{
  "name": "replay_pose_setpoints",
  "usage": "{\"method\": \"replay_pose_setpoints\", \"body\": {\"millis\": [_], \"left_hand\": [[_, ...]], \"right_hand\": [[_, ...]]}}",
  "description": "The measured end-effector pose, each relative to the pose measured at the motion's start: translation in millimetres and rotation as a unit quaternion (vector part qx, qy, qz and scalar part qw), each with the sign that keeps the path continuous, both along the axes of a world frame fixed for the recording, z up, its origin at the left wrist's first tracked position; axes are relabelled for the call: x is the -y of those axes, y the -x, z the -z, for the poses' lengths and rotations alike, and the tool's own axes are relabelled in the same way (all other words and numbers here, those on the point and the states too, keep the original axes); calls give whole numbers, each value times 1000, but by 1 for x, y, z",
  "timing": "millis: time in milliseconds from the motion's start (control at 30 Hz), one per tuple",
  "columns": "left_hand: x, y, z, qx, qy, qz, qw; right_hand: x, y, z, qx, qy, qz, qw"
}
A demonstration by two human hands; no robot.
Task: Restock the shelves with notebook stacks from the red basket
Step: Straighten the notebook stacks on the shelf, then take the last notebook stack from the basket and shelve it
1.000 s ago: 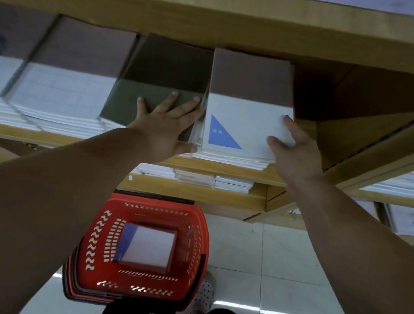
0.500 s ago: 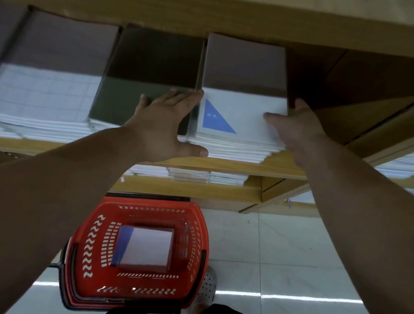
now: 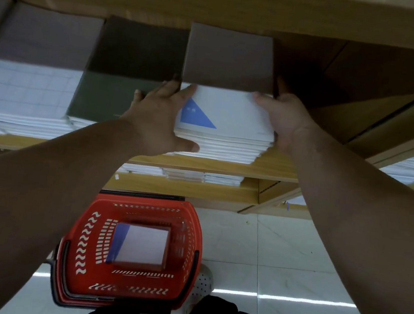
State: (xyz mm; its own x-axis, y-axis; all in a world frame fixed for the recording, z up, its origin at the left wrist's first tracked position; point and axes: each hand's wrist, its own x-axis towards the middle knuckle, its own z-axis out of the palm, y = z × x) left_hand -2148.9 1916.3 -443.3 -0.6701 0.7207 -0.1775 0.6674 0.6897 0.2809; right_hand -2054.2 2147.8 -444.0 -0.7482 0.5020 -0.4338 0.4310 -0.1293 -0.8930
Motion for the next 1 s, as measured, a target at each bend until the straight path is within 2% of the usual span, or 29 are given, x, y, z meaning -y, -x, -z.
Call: {"method": "replay_pose_setpoints", "body": {"millis": [300,433,500,633,700,800,867,933,1000], "left_hand": [[-15,-5,8,-29,20,-34,999],[-18,-6,-7,-12,54,-47,997],[-13,-16,-12,-14,39,-64,997],[35,-62,-10,-26,-77,-121,989],[76,-90,-4,-14,-79,-173,982],[141,-127,12,61,-51,-261,962],[183,-146,29,118,-39,-309,943],[222,-163,46,152,-29,-350,924],[254,-178,62,174,-29,-391,903]], "right_hand": [[-2,12,4,16,-34,-13,999],[3,12,-4,71,-173,-43,981],[10,4,-7,60,-204,-25,977],[45,-50,1,15,-186,29,982],[70,-77,12,22,-189,65,980],[115,-100,24,104,-161,106,976],[151,-109,31,144,-136,66,978],[187,-111,42,175,-133,-43,975],[218,-105,51,199,-140,-164,956]]}}
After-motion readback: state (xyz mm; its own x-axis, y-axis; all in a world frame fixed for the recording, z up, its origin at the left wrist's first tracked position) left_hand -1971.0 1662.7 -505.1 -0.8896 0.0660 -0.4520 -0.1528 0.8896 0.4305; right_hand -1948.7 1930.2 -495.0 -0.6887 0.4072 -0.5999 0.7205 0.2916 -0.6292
